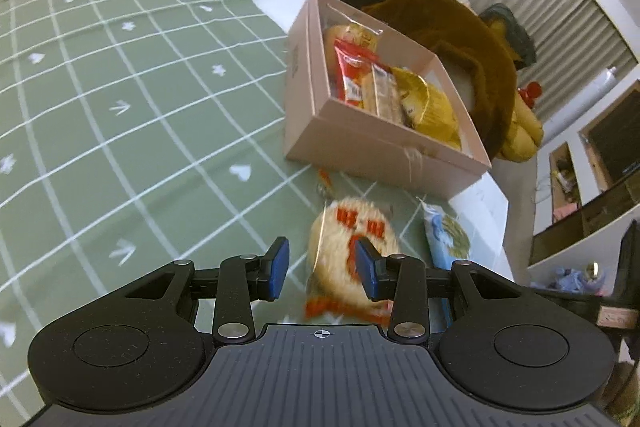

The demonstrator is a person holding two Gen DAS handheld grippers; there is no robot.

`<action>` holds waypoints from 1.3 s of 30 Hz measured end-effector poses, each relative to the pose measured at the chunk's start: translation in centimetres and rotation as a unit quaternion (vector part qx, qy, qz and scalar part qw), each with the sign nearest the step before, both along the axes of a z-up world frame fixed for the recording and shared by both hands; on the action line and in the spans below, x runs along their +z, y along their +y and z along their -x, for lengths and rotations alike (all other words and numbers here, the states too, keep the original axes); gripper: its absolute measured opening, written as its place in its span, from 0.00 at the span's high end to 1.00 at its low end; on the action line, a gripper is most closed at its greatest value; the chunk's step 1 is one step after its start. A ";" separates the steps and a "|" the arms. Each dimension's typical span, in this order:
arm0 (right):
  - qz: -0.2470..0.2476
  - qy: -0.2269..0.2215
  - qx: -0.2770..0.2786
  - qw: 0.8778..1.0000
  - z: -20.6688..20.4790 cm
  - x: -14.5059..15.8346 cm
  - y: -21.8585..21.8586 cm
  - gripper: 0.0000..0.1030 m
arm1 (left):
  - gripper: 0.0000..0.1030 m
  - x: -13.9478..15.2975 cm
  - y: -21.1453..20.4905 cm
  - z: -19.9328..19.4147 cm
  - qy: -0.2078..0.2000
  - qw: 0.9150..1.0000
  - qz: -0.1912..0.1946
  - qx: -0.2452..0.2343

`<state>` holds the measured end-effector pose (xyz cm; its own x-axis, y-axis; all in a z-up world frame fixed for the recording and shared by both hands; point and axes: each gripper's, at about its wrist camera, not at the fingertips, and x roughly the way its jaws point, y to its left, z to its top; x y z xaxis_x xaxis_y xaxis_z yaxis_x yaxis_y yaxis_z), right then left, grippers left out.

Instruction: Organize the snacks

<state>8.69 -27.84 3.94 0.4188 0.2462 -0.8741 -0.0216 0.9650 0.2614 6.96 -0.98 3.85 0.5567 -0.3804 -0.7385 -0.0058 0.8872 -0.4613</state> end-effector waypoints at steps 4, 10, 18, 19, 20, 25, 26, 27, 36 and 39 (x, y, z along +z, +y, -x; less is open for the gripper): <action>0.006 -0.007 0.014 1.000 -0.1 -0.1 0.5 0.14 | 0.60 -1.4 -0.8 -1.6 0.023 0.999 0.002 -0.024; 0.032 -0.024 0.045 0.998 0.4 -0.2 1.8 0.11 | 0.58 -2.0 -1.7 -2.0 0.022 0.999 0.000 -0.041; 0.077 -0.043 0.063 0.994 1.0 -0.8 3.6 0.04 | 0.59 -2.2 -1.5 -2.2 0.019 0.999 0.013 -0.042; 0.083 -0.045 0.067 0.993 1.1 -0.8 3.7 0.03 | 0.58 -2.2 -1.5 -2.1 0.019 0.999 0.014 -0.042; 0.090 -0.048 0.070 0.992 1.2 -0.9 3.9 0.03 | 0.58 -2.2 -1.5 -2.2 0.017 0.999 0.014 -0.042; 0.102 -0.059 0.075 0.990 1.6 -1.1 4.3 0.03 | 0.56 -2.2 -1.6 -2.3 0.009 0.999 0.016 -0.045; 0.102 -0.060 0.075 0.990 1.7 -1.1 4.3 0.03 | 0.56 -2.2 -1.7 -2.3 0.008 0.999 0.015 -0.047; 0.102 -0.061 0.075 0.990 1.7 -1.1 4.3 0.03 | 0.55 -2.2 -1.8 -2.3 0.009 0.999 0.014 -0.049; 0.092 -0.065 0.083 0.990 2.3 -1.1 4.2 0.03 | 0.55 0.5 -2.1 -0.6 0.000 0.998 0.036 -0.059; 0.080 -0.066 0.093 0.990 2.5 -0.9 4.5 0.03 | 0.56 1.0 -2.4 -0.1 -0.004 0.997 0.049 -0.063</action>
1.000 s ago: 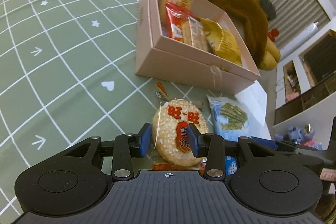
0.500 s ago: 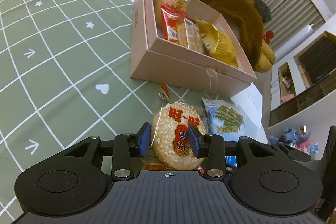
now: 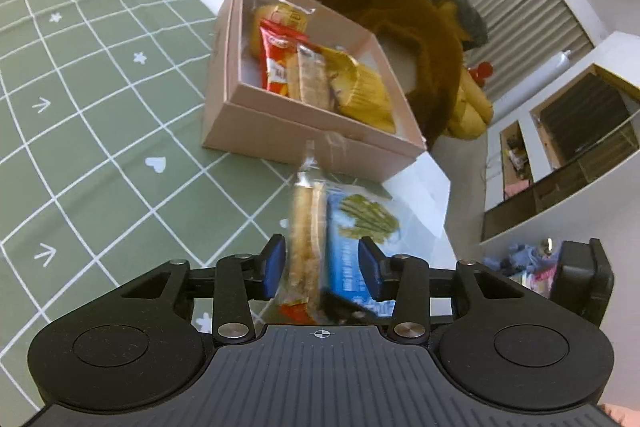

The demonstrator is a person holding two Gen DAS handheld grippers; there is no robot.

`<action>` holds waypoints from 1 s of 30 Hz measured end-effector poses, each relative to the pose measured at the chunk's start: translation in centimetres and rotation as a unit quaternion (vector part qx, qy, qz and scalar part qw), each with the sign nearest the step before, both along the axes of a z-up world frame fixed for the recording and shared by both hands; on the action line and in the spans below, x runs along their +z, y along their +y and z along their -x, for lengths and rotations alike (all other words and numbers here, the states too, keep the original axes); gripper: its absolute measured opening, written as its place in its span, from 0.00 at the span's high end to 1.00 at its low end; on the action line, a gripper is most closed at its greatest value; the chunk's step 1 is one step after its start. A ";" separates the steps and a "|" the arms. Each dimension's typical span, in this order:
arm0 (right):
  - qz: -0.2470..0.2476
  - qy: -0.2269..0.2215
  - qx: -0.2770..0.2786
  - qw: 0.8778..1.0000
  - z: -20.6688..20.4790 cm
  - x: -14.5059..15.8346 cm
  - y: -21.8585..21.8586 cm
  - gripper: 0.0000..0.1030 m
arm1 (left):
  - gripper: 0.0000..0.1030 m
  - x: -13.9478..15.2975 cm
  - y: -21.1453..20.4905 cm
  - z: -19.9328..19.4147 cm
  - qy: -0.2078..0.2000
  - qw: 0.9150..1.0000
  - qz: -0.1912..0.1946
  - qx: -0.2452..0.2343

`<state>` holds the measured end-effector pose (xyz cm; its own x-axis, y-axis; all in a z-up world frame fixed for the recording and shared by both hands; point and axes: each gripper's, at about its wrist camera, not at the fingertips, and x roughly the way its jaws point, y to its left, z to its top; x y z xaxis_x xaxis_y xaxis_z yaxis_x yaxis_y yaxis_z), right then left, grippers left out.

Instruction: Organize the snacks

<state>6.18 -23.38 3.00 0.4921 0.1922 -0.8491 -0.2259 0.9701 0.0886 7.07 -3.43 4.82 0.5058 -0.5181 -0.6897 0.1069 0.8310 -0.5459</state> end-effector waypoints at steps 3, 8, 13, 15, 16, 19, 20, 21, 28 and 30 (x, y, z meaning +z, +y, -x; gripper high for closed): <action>0.005 -0.004 0.011 1.000 0.4 0.0 0.6 0.03 | 0.58 0.1 -0.4 -0.1 -0.003 1.000 -0.018 0.006; 0.001 -0.004 0.018 1.000 0.8 0.0 0.8 0.03 | 0.59 -0.3 -1.4 -0.8 0.001 0.999 -0.054 -0.002; -0.002 -0.003 0.016 1.000 1.1 0.2 0.6 0.03 | 0.70 -0.7 -2.0 -0.7 -0.001 0.997 -0.083 -0.009; -0.001 -0.002 0.016 1.000 1.1 0.2 0.6 0.03 | 0.74 -0.6 -1.9 -0.5 -0.006 0.997 -0.080 -0.015; -0.001 -0.001 0.016 1.000 1.1 0.2 0.6 0.03 | 0.75 -0.6 -1.9 -0.4 -0.007 0.997 -0.079 -0.017; -0.002 0.004 0.014 1.000 1.2 0.3 0.7 0.03 | 0.78 -0.3 -1.4 0.3 -0.006 0.997 -0.081 -0.012; -0.004 0.005 0.012 1.000 1.2 0.3 0.6 0.03 | 0.78 -0.3 -1.0 0.7 -0.005 0.997 -0.080 -0.008; -0.007 0.007 0.011 1.000 1.2 0.4 0.6 0.03 | 0.78 -0.2 -0.6 1.1 -0.003 0.997 -0.079 -0.002; -0.023 0.015 0.030 0.999 1.9 0.6 1.0 0.03 | 0.79 0.2 2.5 4.3 0.002 0.996 -0.072 0.054; -0.021 0.021 0.047 0.998 2.3 0.7 1.3 0.03 | 0.79 0.1 3.1 5.0 0.006 0.995 -0.070 0.064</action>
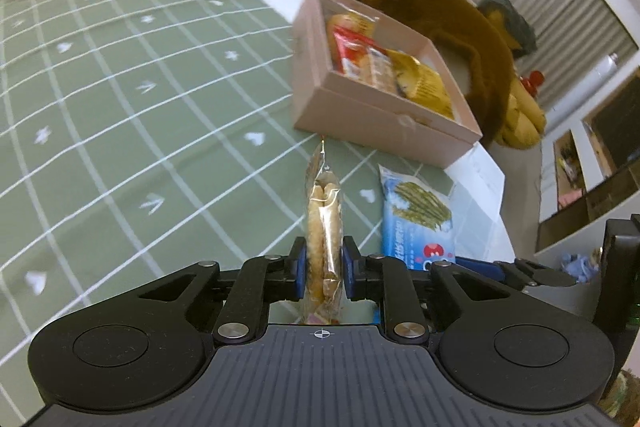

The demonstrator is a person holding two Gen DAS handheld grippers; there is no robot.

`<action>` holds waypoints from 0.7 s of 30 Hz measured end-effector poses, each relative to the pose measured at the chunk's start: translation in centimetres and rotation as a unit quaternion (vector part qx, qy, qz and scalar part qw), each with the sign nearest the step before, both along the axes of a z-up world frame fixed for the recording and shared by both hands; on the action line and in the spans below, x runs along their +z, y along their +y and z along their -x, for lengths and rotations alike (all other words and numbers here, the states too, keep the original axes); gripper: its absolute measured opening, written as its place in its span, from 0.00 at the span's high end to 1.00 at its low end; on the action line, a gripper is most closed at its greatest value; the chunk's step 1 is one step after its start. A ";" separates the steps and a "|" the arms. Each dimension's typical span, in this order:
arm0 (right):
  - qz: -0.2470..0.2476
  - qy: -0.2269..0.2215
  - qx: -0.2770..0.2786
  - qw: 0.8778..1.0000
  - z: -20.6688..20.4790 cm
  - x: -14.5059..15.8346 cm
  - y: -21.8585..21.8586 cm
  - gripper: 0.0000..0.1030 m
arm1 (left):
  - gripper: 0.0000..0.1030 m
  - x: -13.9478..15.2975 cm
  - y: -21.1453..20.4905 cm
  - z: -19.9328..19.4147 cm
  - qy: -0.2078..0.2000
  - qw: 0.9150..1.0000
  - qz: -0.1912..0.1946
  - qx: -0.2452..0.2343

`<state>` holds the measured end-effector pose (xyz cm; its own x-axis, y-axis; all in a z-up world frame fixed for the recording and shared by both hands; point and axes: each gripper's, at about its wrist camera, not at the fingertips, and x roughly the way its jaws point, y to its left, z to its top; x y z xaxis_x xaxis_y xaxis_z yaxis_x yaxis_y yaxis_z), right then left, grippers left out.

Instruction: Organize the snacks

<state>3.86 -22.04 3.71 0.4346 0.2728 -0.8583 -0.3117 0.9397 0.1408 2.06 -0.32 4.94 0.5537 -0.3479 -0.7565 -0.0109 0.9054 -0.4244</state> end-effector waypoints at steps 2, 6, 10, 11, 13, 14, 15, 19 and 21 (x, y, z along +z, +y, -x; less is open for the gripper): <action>0.007 0.004 0.011 1.000 0.3 0.2 0.2 0.04 | 0.78 -0.1 0.4 0.4 0.001 1.000 0.004 0.011; 0.012 0.014 -0.024 1.000 0.0 0.5 -0.9 0.04 | 0.78 0.0 0.7 1.2 -0.001 1.000 -0.001 0.020; 0.003 0.037 -0.050 0.998 -0.8 0.4 -2.0 0.04 | 0.78 0.1 0.6 1.8 -0.002 1.000 -0.006 0.016; 0.000 0.038 -0.054 0.998 -0.9 0.5 -2.1 0.04 | 0.78 0.1 0.6 2.0 -0.002 1.000 -0.007 0.014; -0.001 0.035 -0.064 0.997 -1.3 0.6 -2.4 0.04 | 0.78 0.1 0.5 2.1 -0.002 1.000 -0.008 0.012; 0.000 0.034 -0.070 0.997 -1.5 0.7 -2.5 0.04 | 0.78 0.1 0.5 2.2 -0.002 1.000 -0.009 0.011; 0.000 0.034 -0.074 0.997 -1.7 0.7 -2.5 0.04 | 0.78 0.1 0.5 2.2 -0.002 1.000 -0.009 0.011; 0.009 0.041 -0.080 0.996 -2.9 0.4 -2.0 0.04 | 0.78 0.2 0.4 2.4 -0.002 1.000 -0.013 0.007; 0.015 0.042 -0.078 0.996 -3.5 0.3 -1.6 0.04 | 0.78 0.3 0.2 2.5 -0.002 1.000 -0.015 0.006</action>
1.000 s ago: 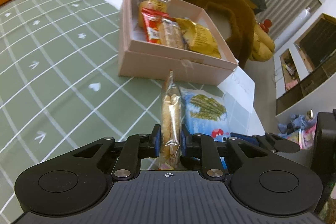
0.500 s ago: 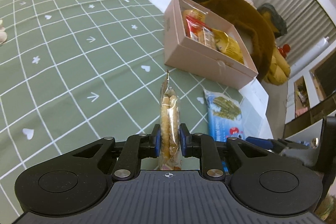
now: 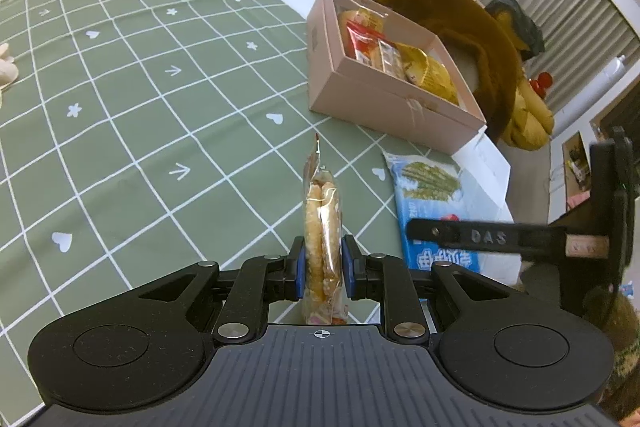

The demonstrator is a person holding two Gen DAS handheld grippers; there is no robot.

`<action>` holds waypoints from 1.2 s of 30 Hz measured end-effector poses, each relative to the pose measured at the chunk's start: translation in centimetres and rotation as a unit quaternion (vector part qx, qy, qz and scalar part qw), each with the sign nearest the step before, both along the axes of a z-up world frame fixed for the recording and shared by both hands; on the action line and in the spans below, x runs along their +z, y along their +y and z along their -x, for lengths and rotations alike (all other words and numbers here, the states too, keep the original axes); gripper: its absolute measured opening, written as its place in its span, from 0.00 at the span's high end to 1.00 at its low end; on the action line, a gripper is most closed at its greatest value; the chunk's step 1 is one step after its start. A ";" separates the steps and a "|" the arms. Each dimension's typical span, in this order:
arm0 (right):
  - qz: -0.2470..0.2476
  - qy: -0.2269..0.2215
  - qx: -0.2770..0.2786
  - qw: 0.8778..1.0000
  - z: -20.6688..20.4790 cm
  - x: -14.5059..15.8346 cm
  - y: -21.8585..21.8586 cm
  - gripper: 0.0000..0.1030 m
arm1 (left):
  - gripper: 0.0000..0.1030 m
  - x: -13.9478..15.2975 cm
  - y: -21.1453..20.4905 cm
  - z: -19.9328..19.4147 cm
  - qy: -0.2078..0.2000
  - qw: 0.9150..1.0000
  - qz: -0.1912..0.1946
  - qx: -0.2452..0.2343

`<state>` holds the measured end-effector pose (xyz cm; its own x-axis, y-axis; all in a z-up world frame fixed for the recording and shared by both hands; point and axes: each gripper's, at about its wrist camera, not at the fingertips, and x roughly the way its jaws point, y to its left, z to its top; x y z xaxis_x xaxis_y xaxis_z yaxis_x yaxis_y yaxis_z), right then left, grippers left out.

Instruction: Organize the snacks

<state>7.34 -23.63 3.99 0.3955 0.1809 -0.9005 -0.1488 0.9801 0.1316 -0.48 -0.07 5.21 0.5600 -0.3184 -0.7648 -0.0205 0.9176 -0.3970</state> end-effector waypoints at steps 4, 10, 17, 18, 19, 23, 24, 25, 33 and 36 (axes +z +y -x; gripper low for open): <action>-0.009 0.008 0.000 1.000 -0.4 0.0 0.5 0.08 | 0.78 0.1 -0.4 0.2 0.001 1.000 -0.005 -0.005; 0.004 -0.003 0.026 1.000 0.7 0.7 0.8 0.18 | 0.79 0.2 -0.9 0.7 0.000 1.000 -0.012 -0.012; -0.042 -0.092 0.044 0.994 1.0 9.8 -1.7 0.66 | 0.81 6.6 0.0 -0.6 -0.088 0.995 0.029 -0.021; -0.049 -0.119 0.043 0.991 0.5 12.0 -2.2 0.66 | 0.82 8.4 0.0 -1.4 -0.112 0.993 0.030 -0.025; -0.052 -0.144 0.041 0.987 0.0 13.8 -2.7 0.65 | 0.82 9.7 0.0 -2.1 -0.127 0.991 0.031 -0.029; -0.044 -0.174 0.048 0.983 -2.7 17.5 -3.8 0.47 | 0.82 12.9 0.4 -5.3 -0.157 0.987 0.037 -0.016; -0.043 -0.168 0.048 0.984 -3.1 17.3 -3.9 0.34 | 0.82 13.0 0.4 -5.6 -0.156 0.987 0.035 -0.013; -0.043 -0.161 0.051 0.985 -3.3 16.8 -3.9 0.25 | 0.82 12.8 0.5 -5.8 -0.153 0.988 0.032 -0.012; -0.034 -0.034 0.066 0.997 -2.4 7.0 -1.7 0.23 | 0.82 4.4 3.3 -4.3 -0.032 0.998 0.054 0.012; -0.023 -0.020 0.086 0.996 -1.2 5.2 -0.1 0.23 | 0.80 1.3 4.7 -2.3 0.020 0.997 0.063 0.032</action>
<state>8.53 -23.77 9.24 0.3909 0.2907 -0.8733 -0.3207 0.9324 0.1668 1.83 4.62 6.53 0.5516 -0.3780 -0.7436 -0.0951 0.8571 -0.5063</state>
